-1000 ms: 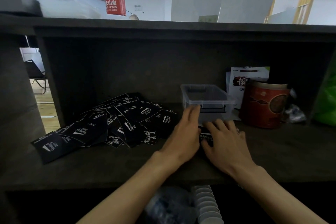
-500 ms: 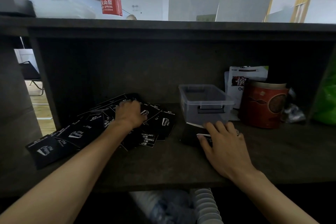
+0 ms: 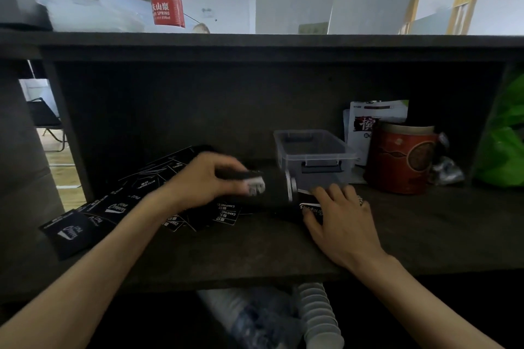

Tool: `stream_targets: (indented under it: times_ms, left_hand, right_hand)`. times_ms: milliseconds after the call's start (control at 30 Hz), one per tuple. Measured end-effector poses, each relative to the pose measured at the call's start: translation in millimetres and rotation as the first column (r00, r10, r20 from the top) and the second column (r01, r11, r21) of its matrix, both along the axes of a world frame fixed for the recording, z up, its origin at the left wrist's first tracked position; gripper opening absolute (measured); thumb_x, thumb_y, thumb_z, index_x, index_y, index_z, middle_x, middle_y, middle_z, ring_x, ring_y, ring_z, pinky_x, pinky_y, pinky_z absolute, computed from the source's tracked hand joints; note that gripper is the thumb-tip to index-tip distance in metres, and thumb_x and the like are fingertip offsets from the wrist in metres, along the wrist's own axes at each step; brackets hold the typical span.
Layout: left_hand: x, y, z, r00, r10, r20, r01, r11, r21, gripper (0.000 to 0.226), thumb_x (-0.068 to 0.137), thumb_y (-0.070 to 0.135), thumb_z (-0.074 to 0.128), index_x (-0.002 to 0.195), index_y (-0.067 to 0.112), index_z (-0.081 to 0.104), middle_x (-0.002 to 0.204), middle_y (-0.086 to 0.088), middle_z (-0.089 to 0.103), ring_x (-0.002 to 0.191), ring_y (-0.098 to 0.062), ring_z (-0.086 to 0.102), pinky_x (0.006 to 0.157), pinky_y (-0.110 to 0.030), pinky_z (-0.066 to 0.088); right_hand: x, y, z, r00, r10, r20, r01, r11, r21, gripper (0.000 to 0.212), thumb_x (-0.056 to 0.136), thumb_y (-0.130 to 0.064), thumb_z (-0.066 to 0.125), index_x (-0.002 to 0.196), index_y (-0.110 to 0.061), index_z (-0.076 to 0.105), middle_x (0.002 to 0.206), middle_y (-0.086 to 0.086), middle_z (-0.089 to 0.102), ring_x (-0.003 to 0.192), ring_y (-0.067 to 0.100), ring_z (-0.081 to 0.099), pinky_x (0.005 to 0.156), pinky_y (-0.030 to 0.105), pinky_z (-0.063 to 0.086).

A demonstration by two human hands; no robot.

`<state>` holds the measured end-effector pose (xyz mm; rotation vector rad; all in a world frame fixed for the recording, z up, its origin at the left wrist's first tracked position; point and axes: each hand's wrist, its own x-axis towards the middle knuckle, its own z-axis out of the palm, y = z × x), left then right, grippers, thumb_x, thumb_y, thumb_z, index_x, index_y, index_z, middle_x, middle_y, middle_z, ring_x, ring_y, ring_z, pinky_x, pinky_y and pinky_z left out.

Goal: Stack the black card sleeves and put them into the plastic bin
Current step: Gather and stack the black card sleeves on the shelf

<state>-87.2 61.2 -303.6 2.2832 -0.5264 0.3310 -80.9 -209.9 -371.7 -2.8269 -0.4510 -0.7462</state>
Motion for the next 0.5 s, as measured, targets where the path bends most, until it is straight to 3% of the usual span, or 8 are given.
stream_targets:
  times_ms: [67,133,267,333,400,500]
  left_hand:
    - [-6,-12,-14,0.996,0.028,-0.086,-0.003,0.961,0.278,0.016,0.082,0.035,0.076,0.096,0.041,0.071,0.096,0.021,0.069,0.092,0.006,0.061,0.083,-0.023,0.049]
    - [-6,-26,-27,0.995,0.102,0.009,-0.099,0.937,0.333,0.015,0.086,0.031,0.072,0.099,0.039,0.070,0.099,0.020,0.067,0.096,0.004,0.059,0.092,-0.030,0.049]
    - [2,-57,-47,0.962,0.198,0.190,-0.234,0.953,0.191,0.037,0.086,0.027,0.072,0.122,0.033,0.062,0.109,0.014,0.051,0.103,-0.001,0.048,0.093,-0.021,0.042]
    - [5,-71,-53,0.958,0.224,0.180,-0.240,0.968,0.073,0.053,0.084,0.024,0.075,0.131,0.032,0.051,0.119,0.011,0.043,0.110,-0.004,0.047,0.093,-0.016,0.040]
    - [8,-86,-56,0.965,0.220,0.143,-0.218,0.976,-0.031,0.061,0.084,0.019,0.075,0.135,0.030,0.044,0.131,0.008,0.039,0.120,-0.009,0.049,0.101,-0.022,0.041]
    - [10,-103,-64,0.974,0.185,0.134,-0.180,0.983,-0.047,0.070,0.088,0.014,0.069,0.145,0.029,0.031,0.148,0.007,0.029,0.134,-0.015,0.041,0.111,-0.031,0.037]
  right_hand:
    - [-1,0,1,1.000,0.004,-0.015,-0.004,1.000,-0.003,0.054,0.087,-0.060,0.042,0.133,-0.033,0.044,0.119,-0.005,0.049,0.114,0.018,0.041,0.092,0.045,0.044]
    - [-2,0,2,1.000,0.008,-0.022,-0.008,1.000,0.006,0.057,0.083,-0.059,0.044,0.133,-0.032,0.044,0.118,-0.006,0.049,0.114,0.018,0.040,0.093,0.046,0.044]
    - [-4,0,3,1.000,0.009,-0.028,-0.009,1.000,0.004,0.059,0.080,-0.059,0.042,0.133,-0.033,0.044,0.116,-0.006,0.048,0.113,0.017,0.039,0.092,0.045,0.043]
    - [-4,1,3,1.000,0.009,-0.027,-0.009,1.000,0.005,0.057,0.080,-0.058,0.043,0.131,-0.034,0.044,0.115,-0.007,0.048,0.112,0.017,0.039,0.090,0.044,0.042]
    - [-3,0,3,1.000,0.008,-0.019,-0.008,1.000,0.003,0.055,0.081,-0.057,0.045,0.131,-0.034,0.045,0.114,-0.007,0.047,0.112,0.017,0.039,0.090,0.044,0.042]
    - [-1,0,1,1.000,0.008,-0.005,-0.008,1.000,0.008,0.055,0.082,-0.056,0.047,0.132,-0.034,0.046,0.117,-0.006,0.045,0.113,0.018,0.037,0.090,0.044,0.043]
